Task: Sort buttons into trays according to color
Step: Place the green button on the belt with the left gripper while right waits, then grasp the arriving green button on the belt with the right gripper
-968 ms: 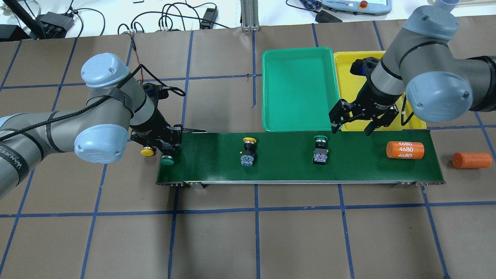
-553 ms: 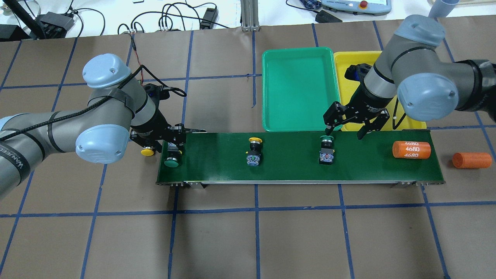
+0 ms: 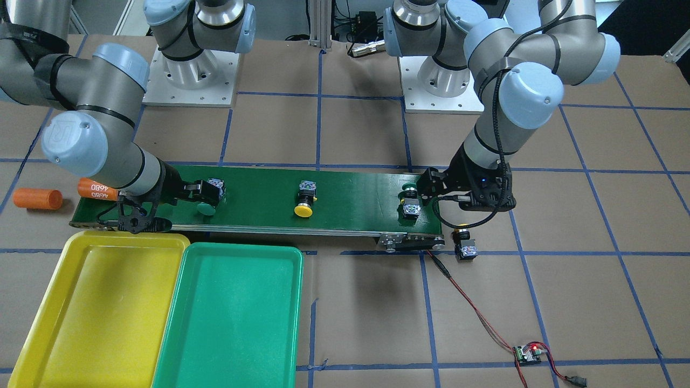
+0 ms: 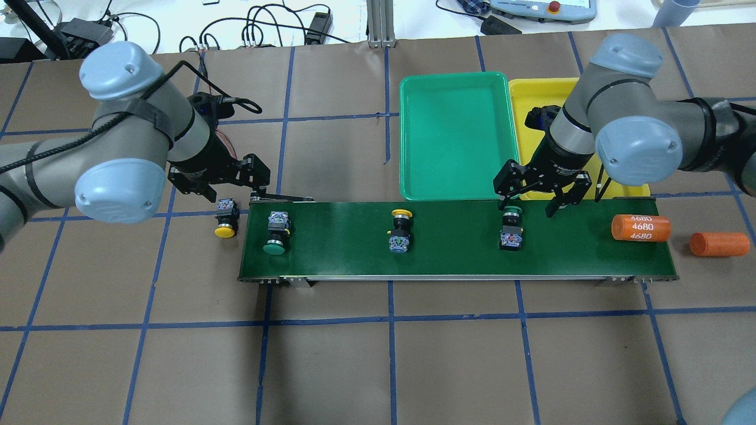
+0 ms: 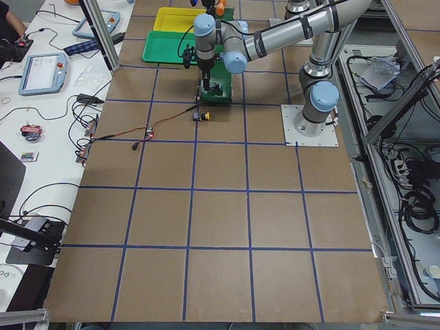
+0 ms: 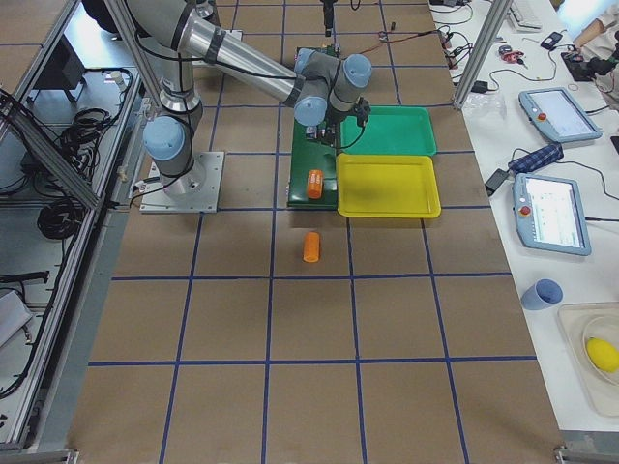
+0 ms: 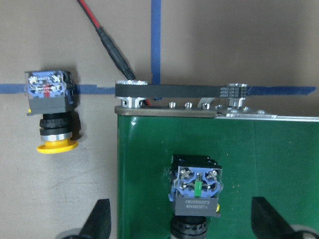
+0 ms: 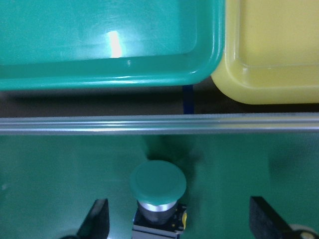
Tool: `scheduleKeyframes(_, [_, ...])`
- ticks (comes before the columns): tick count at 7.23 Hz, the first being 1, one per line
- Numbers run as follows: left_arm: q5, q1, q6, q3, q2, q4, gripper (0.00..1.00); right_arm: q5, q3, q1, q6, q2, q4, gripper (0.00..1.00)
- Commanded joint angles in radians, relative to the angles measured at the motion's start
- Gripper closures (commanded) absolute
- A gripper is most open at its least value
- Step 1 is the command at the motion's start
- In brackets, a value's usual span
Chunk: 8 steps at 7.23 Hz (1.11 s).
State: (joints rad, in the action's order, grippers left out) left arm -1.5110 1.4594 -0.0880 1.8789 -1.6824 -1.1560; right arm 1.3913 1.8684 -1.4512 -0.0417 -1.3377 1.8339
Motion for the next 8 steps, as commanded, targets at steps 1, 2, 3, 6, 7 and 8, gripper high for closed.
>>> scheduleKeyframes(1, [-0.034,-0.144,-0.104,-0.037,-0.026,-0.027,0.0,0.002,0.005,0.0,0.054,0.024,-0.01,0.0])
scheduleKeyframes(2, [-0.032,-0.174,-0.111,-0.038,-0.054,-0.019,0.0,0.006,0.005,0.0,0.054,0.028,-0.01,0.01])
scheduleKeyframes(3, [-0.023,-0.174,-0.107,-0.035,-0.087,0.01,0.0,0.008,0.006,0.0,0.048,0.031,-0.013,0.2])
scheduleKeyframes(6, [0.033,-0.163,-0.053,-0.035,-0.178,0.051,0.0,0.055,0.001,0.009,0.013,0.031,-0.074,0.86])
scheduleKeyframes(7, [0.035,-0.163,-0.056,-0.029,-0.2,0.05,0.0,0.073,-0.011,0.009,0.017,0.029,-0.077,1.0])
scheduleKeyframes(8, [0.04,-0.162,-0.055,-0.018,-0.216,0.056,0.0,0.083,-0.041,0.008,0.025,0.023,-0.109,1.0])
